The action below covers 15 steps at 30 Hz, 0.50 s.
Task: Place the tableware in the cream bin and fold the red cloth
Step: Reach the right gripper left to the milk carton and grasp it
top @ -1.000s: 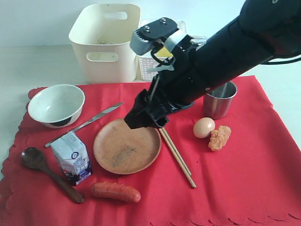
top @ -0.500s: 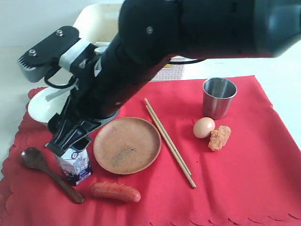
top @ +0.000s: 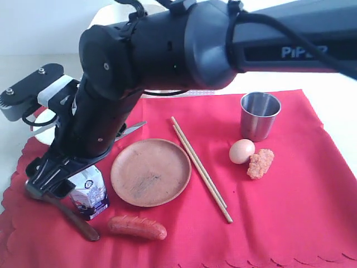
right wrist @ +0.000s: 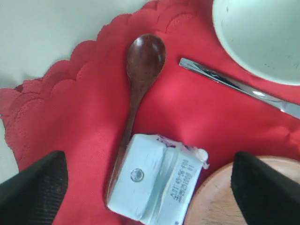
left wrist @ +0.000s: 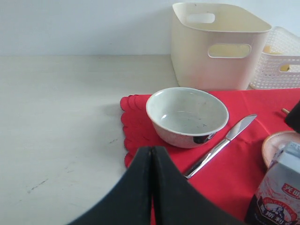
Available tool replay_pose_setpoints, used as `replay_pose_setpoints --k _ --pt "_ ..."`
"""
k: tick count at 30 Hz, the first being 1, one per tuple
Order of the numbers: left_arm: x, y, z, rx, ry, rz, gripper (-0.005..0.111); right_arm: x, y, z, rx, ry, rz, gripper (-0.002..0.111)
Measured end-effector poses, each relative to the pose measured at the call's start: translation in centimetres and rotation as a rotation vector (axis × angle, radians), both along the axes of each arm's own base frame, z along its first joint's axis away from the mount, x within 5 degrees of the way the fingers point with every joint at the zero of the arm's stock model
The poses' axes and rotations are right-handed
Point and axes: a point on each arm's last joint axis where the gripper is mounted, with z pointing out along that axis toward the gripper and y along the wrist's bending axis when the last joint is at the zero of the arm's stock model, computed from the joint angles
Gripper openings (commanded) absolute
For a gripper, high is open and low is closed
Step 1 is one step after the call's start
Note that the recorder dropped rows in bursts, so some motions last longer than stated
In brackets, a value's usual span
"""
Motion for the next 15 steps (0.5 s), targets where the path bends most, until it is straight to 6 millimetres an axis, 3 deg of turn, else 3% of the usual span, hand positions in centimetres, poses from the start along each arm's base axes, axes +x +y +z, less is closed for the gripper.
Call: replay_pose_setpoints --k 8,10,15 --pt "0.0 0.0 0.0 0.0 0.0 0.0 0.001 0.2 0.3 -2.5 -0.051 0.061 -0.051 0.086" --pt "0.0 0.0 0.0 0.0 0.0 0.0 0.001 0.2 0.4 -3.2 -0.064 0.071 -0.054 0.076" --pt "0.0 0.0 0.0 0.0 0.0 0.0 0.001 0.3 0.4 -3.8 -0.078 0.078 -0.055 0.03"
